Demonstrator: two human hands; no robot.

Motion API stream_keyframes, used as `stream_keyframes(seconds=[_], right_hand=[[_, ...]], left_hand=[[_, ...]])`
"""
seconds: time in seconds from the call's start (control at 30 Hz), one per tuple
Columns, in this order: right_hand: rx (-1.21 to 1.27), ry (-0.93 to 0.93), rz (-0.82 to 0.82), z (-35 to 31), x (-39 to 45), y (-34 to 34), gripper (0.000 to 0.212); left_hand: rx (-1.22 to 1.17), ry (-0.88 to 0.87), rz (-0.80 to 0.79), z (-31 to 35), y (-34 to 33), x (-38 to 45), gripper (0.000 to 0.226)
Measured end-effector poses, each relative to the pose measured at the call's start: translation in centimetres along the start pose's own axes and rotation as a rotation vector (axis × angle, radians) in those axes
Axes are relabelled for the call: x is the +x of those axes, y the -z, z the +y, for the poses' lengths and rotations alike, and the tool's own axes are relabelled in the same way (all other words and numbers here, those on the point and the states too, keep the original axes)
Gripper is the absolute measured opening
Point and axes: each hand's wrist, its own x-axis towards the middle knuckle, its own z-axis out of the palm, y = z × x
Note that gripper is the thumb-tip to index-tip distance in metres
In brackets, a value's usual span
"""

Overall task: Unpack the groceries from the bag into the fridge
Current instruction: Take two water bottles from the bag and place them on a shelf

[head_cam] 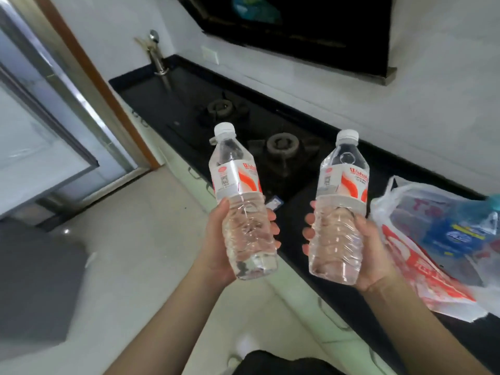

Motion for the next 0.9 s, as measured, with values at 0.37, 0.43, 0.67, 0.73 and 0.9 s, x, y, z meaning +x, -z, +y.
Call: stream_keyframes(seconds=[0.37,0.43,0.67,0.73,0.9], right_hand=[[0.023,-0.374,-0.265,14.3,8.8,-12.9,0.07],[0.073,-0.471,-0.372,17.4,10.2,-15.0,0.064],[0.046,-0.715,-0.532,26.6,14.0,-22.9,0.061],[0.109,-0.81,-0.609,28.5,14.7,-24.6,0.056],[-0.034,-0.844,-0.617,32.4,17.0,-27.7,0.059]], left_hand=[[-0.109,-0.294,0.133,8.6,9.9,-15.7,0.055],[-0.121,-0.341,0.168,9.9,11.8,-18.9,0.056],[-0.181,-0.517,0.258,13.3,17.3,-28.6,0.057],[-0.187,-0.569,0.301,14.0,18.1,-30.6,0.06],[-0.217,-0.671,0.355,15.5,19.7,-34.5,0.059]])
